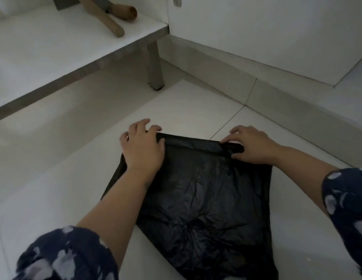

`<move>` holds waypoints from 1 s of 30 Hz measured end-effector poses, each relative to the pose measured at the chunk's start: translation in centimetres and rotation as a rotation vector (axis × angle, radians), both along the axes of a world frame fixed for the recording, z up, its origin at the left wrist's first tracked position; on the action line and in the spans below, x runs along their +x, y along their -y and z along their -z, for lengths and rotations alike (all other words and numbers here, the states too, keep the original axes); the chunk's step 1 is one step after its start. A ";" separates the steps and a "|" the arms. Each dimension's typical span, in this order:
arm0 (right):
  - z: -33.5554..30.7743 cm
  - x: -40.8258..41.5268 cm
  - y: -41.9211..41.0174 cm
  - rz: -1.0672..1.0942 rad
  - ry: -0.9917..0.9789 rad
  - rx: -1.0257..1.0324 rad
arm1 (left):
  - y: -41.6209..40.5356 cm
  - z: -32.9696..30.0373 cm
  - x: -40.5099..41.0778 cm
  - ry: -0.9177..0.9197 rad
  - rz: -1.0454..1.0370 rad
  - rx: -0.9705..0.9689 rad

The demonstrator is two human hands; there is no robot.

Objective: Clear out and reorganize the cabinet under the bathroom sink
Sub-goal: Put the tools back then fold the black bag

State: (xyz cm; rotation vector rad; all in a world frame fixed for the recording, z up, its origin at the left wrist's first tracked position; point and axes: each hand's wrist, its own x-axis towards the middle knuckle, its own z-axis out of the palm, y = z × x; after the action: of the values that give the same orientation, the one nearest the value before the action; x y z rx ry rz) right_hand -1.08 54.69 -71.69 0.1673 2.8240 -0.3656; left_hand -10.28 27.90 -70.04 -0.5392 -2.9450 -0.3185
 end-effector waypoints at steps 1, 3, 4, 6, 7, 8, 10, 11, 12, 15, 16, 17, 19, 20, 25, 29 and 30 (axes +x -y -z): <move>-0.3 -0.2 0.6 -0.061 -0.051 0.066 | -0.8 -0.1 1.4 0.039 -0.005 -0.015; -0.7 -0.7 2.4 -0.184 -0.116 0.067 | -2.0 0.2 4.2 0.150 0.001 -0.068; -0.7 -0.8 3.4 -0.239 -0.114 0.044 | -2.4 0.4 5.5 0.202 0.002 -0.095; -0.2 -0.6 5.2 -0.304 -0.059 0.014 | -2.5 1.1 7.4 0.292 -0.006 -0.133; 0.2 -0.3 5.8 -0.310 -0.017 0.015 | -2.3 1.4 8.1 0.338 -0.011 -0.152; 0.5 0.0 6.3 -0.308 0.023 0.025 | -2.0 1.7 8.5 0.383 -0.009 -0.177; 1.0 0.6 6.7 -0.307 0.079 0.068 | -1.3 2.1 8.9 0.452 0.021 -0.244; 1.1 0.9 6.8 -0.306 0.091 0.095 | -0.9 2.4 8.8 0.469 0.047 -0.280; 1.0 1.2 6.8 -0.304 0.097 0.120 | -0.5 2.6 8.5 0.478 0.078 -0.315; 0.9 2.0 7.2 -0.268 0.115 0.170 | 0.4 2.7 6.3 0.446 0.151 -0.402; 0.9 2.3 7.4 -0.242 0.119 0.173 | 0.6 2.5 5.5 0.415 0.159 -0.420; 0.9 2.6 7.6 -0.208 0.126 0.165 | 0.8 2.4 4.8 0.379 0.160 -0.432; 0.8 3.1 8.1 -0.147 0.150 0.134 | 1.3 2.1 3.8 0.313 0.154 -0.430; 0.6 3.3 8.4 -0.135 0.161 0.125 | 1.5 2.0 3.6 0.300 0.154 -0.415; -0.4 2.3 8.7 -0.115 -0.045 0.104 | 3.3 2.3 3.4 0.334 0.193 -0.334; -0.6 0.4 8.1 -0.133 -0.152 0.018 | 4.4 1.9 2.4 0.314 0.198 -0.291; -0.4 0.0 8.0 -0.143 -0.116 0.008 | 4.6 1.9 2.0 0.320 0.185 -0.290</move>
State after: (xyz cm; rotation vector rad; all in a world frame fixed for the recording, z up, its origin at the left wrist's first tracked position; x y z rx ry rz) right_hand -1.09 46.71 -71.27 -0.0557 2.9296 -0.3415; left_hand -8.28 23.34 -71.91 -0.8767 -3.2807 0.0117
